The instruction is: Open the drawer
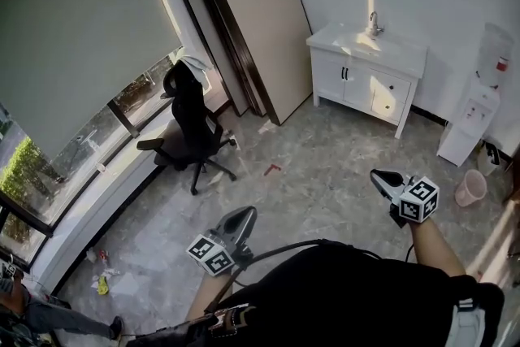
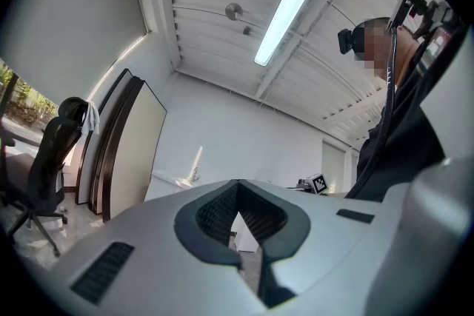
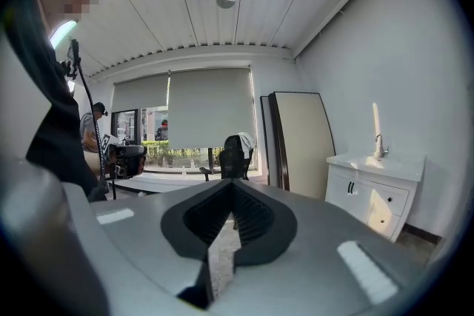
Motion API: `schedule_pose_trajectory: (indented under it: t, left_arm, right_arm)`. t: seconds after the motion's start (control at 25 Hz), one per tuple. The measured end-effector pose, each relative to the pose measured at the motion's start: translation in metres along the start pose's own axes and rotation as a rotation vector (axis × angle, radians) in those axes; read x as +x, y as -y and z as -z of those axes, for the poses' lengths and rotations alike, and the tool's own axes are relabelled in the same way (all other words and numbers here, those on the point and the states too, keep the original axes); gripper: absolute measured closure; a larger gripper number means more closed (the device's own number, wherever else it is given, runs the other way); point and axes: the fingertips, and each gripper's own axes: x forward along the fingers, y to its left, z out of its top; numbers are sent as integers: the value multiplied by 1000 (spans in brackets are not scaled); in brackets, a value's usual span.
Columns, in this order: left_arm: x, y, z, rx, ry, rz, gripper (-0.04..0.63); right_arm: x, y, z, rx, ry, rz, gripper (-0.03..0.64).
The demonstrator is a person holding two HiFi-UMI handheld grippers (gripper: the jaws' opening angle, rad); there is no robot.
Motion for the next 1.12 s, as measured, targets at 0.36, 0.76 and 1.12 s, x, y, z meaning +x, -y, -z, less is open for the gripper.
schedule_pose_trajectory:
  t: [0.36, 0.76, 1.12]
  left_arm:
    - [1, -59, 6, -50, 5, -52, 595]
    - [88, -109, -7, -17, 31, -168, 595]
    - [218, -132, -13, -8, 77, -187, 595]
  right_arm:
    - [74, 22, 6, 29, -37, -52, 615]
    - [156, 121, -10, 7, -44, -187, 615]
    - [187, 244, -45, -42, -34, -249, 615]
